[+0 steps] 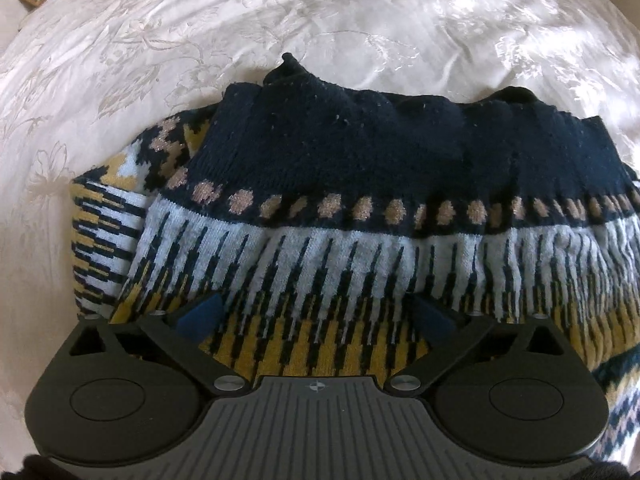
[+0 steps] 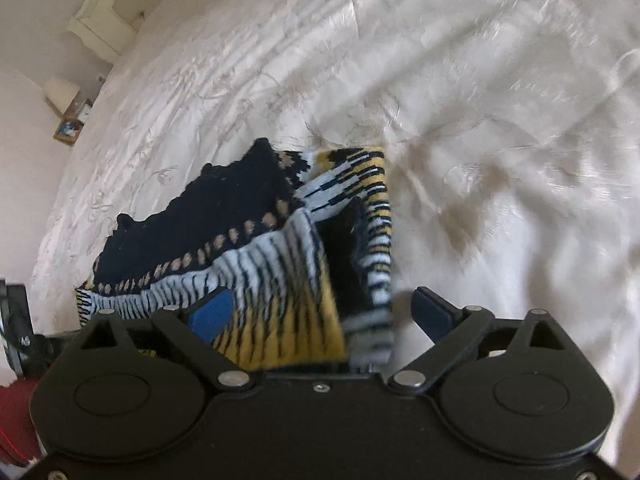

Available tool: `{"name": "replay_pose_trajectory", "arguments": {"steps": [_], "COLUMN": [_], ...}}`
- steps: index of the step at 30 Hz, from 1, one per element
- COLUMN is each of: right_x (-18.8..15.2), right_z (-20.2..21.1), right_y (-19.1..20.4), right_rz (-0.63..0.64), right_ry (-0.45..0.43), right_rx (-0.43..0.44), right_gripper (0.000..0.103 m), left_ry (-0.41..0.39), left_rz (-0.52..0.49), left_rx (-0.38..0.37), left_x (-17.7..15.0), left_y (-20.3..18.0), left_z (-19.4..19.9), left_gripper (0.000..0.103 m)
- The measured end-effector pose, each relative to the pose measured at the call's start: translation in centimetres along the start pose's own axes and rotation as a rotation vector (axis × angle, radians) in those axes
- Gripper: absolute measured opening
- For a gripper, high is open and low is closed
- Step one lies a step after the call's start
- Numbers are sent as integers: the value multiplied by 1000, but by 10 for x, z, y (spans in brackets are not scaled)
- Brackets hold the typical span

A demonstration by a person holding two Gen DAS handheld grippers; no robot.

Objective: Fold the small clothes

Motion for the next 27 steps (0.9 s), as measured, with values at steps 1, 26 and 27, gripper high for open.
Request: {"name": "replay_pose_trajectory", "arguments": {"steps": [1, 26, 27], "right_x": [2, 13, 13], "right_z": [-6, -37, -37], "right_y": [-3, -7, -7], "right_rz": [-12, -76, -73], "right_ry": [15, 98, 99], "right_rx": [25, 332, 330], "right_gripper": [98, 99, 99], "left_ry": [0, -28, -22], "left_rz": [0, 0, 10], "left_rx": [1, 71, 74], "left_x": [0, 60, 62], "left_y": [1, -48, -47], "left_z": [-1, -9, -11], "left_gripper": [103, 78, 78]}}
Point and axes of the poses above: each gripper's, at about its wrist camera, not at the fingertips, and z roughly against the way its jaws point, y to its left, x to its top, the point moved 10 cm from there along -z, roughly the way its jaws point, and after that the axes turned 5 degrees about x, right-handed, at the moved point
